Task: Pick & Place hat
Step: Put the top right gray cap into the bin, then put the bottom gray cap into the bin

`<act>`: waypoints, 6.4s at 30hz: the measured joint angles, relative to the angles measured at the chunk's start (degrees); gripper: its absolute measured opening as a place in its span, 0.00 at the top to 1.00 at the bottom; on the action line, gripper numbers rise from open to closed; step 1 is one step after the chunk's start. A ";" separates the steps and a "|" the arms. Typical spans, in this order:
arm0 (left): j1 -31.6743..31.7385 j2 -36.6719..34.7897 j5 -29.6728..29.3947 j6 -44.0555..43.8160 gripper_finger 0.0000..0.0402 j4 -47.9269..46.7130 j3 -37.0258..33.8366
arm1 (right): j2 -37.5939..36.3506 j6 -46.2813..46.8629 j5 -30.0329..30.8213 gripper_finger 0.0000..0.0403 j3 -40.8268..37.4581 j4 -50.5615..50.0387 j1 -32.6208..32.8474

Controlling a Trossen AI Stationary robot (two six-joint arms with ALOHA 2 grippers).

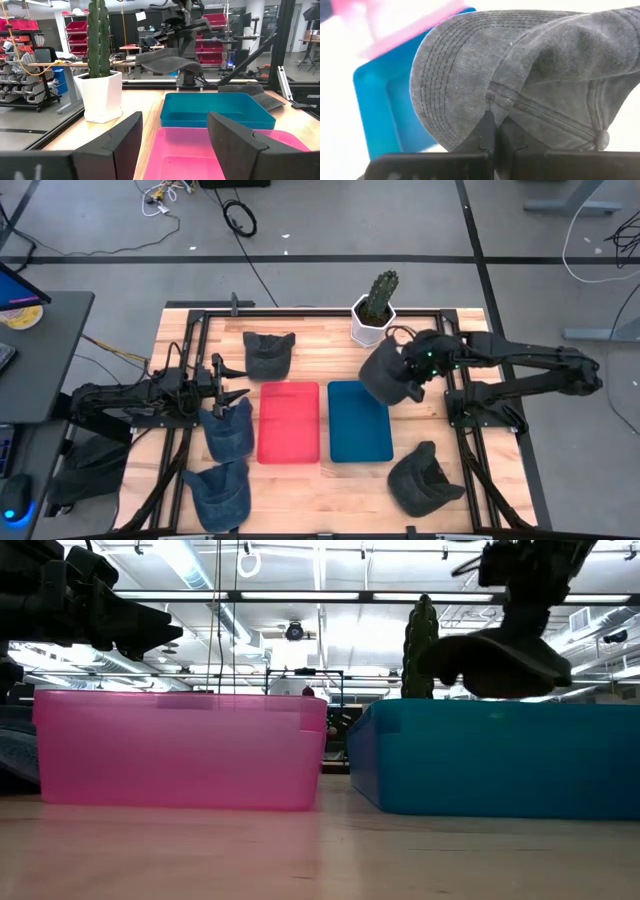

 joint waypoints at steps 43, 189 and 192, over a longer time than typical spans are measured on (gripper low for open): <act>-0.01 0.01 0.01 0.00 0.43 -0.01 -0.02 | 25.24 -22.01 0.63 1.00 0.07 16.60 21.97; 0.00 -0.01 -0.01 0.00 0.43 -0.03 0.00 | 13.46 12.93 4.70 1.00 11.83 5.69 38.66; 0.00 0.00 -0.01 0.00 0.43 -0.03 -0.01 | 13.92 4.80 4.70 1.00 11.86 3.63 34.72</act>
